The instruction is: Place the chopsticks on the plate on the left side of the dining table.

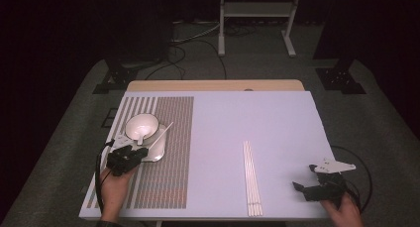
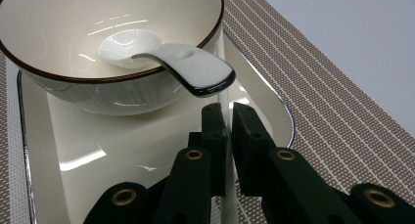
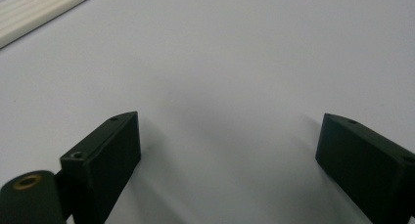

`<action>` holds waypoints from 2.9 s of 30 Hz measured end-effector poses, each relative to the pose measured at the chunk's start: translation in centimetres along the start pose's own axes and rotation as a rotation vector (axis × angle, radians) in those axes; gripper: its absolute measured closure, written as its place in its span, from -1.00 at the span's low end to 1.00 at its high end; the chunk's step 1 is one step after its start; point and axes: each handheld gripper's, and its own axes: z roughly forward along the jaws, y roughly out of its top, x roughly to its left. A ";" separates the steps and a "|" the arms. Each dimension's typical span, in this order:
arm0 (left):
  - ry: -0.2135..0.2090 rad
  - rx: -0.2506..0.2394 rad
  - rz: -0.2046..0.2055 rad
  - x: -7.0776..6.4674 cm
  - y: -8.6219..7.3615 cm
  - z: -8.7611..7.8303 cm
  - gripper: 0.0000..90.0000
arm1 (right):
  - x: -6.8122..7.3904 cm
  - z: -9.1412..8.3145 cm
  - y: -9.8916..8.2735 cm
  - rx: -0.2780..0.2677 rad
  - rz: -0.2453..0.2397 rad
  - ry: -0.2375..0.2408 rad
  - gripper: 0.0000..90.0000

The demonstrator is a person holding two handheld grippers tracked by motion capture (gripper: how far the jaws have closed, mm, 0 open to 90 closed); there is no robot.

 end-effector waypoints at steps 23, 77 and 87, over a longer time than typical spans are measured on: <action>0.008 0.028 -0.019 1.1 -0.6 0.4 0.86 | 0.0 0.0 0.0 0.000 0.001 0.000 -0.82; -0.164 -0.043 0.017 -6.0 0.9 0.9 -0.60 | 0.0 0.0 0.0 0.000 -0.001 0.000 -0.82; -0.173 -0.043 0.033 -7.8 1.4 1.4 -0.96 | 0.0 0.0 0.0 0.000 -0.001 0.001 -0.82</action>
